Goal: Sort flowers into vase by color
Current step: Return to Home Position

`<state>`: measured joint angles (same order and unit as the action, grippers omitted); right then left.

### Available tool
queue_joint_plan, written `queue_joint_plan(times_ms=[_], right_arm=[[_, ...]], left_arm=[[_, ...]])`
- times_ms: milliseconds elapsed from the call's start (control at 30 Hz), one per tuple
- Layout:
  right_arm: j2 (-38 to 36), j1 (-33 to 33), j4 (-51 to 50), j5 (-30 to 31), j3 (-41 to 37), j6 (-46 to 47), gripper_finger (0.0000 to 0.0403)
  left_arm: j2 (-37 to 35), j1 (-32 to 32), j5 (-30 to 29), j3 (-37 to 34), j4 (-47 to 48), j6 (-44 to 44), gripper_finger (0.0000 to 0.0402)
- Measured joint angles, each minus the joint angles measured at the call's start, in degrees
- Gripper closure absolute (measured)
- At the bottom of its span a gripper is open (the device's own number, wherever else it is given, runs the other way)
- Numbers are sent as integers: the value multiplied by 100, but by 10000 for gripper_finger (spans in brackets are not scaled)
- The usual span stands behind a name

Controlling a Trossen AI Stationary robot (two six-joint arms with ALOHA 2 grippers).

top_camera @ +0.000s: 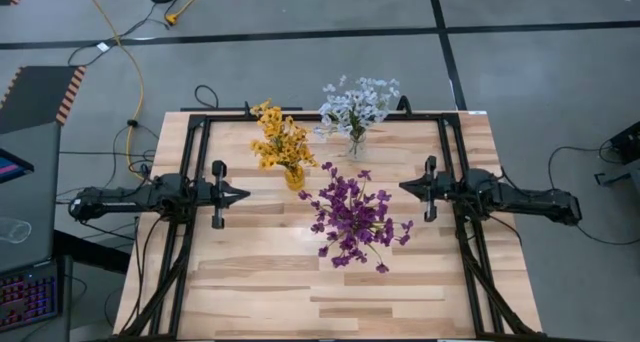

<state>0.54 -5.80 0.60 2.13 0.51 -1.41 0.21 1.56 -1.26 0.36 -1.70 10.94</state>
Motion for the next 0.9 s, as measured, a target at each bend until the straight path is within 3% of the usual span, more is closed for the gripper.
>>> queue_joint_plan(times_ms=[900], right_arm=[[0, -2, -17, -70, 2, -13, 369]], left_arm=[[2, 0, -61, 0, -17, -111, 401]])
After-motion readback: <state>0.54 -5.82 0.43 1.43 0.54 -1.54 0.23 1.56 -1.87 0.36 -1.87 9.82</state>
